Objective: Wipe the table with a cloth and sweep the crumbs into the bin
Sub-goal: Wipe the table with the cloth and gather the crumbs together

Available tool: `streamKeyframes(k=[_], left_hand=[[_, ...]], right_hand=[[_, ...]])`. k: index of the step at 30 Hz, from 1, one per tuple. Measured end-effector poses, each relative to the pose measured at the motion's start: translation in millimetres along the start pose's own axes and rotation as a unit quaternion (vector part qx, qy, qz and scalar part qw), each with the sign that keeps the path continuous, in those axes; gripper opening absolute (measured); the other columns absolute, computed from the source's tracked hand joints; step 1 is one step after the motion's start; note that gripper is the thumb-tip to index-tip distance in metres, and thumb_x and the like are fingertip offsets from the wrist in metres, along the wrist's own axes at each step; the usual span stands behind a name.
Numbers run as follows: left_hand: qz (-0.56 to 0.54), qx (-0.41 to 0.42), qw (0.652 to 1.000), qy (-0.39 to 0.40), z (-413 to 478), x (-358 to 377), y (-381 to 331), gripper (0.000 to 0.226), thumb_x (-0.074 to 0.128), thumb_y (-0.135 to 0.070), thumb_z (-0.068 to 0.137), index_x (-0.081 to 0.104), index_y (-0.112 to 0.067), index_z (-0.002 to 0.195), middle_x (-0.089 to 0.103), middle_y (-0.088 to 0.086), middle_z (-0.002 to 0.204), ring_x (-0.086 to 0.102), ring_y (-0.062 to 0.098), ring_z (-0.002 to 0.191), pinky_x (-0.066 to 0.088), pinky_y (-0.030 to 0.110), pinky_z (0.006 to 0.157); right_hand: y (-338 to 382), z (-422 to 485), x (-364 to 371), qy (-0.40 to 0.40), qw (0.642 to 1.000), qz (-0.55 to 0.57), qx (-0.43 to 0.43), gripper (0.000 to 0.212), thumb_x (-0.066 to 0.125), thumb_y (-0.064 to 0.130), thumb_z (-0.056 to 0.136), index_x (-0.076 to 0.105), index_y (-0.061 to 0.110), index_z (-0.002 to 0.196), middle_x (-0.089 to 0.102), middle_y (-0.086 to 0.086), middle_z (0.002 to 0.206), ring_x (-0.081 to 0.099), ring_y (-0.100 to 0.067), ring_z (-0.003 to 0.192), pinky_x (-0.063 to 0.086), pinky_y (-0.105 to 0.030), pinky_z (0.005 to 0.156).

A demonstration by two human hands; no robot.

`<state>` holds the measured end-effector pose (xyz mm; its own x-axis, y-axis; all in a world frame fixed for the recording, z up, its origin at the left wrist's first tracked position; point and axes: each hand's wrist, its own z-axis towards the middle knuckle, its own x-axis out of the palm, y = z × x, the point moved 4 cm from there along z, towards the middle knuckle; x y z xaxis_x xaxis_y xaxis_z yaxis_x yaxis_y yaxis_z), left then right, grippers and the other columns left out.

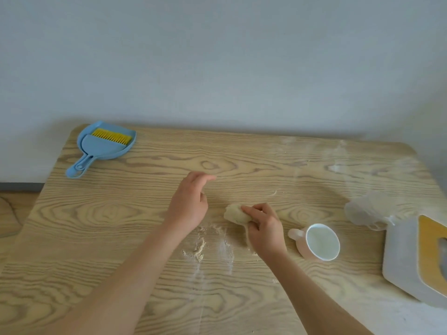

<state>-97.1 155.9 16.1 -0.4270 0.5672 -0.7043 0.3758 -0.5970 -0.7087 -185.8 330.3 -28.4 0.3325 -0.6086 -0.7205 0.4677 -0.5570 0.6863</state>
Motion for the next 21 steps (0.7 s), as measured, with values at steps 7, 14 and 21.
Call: streamKeyframes(k=[7,14,21], left_hand=[[-0.014,0.043,0.997,0.059,-14,34,-26,0.044,0.048,-0.003,0.090,0.051,-0.025,0.128,0.045,-0.011,0.129,0.042,0.005,0.121,0.028,0.014,0.093],[-0.018,0.074,0.991,0.110,-26,68,-55,0.042,0.052,-0.007,0.088,0.053,-0.025,0.126,0.046,-0.009,0.127,0.046,0.009,0.118,0.034,0.018,0.094],[0.000,0.072,0.981,0.178,-23,110,-87,0.043,0.058,-0.014,0.086,0.051,-0.027,0.127,0.045,-0.010,0.126,0.054,0.008,0.100,0.047,0.029,0.088]], right_hand=[[0,-32,-49,-0.087,0.995,0.018,0.055,0.041,0.051,-0.005,0.072,0.073,0.014,0.101,0.059,0.004,0.090,0.057,-0.009,0.081,0.041,-0.007,0.076],[-15,-45,-96,-0.097,0.985,0.037,0.139,0.031,0.058,-0.005,0.071,0.076,0.018,0.078,0.062,0.010,0.079,0.055,0.005,0.072,0.038,-0.006,0.064],[-43,-25,-159,-0.185,0.958,0.078,0.207,0.022,0.059,0.007,0.076,0.074,0.024,0.077,0.065,0.013,0.081,0.058,0.003,0.078,0.039,-0.008,0.064]])
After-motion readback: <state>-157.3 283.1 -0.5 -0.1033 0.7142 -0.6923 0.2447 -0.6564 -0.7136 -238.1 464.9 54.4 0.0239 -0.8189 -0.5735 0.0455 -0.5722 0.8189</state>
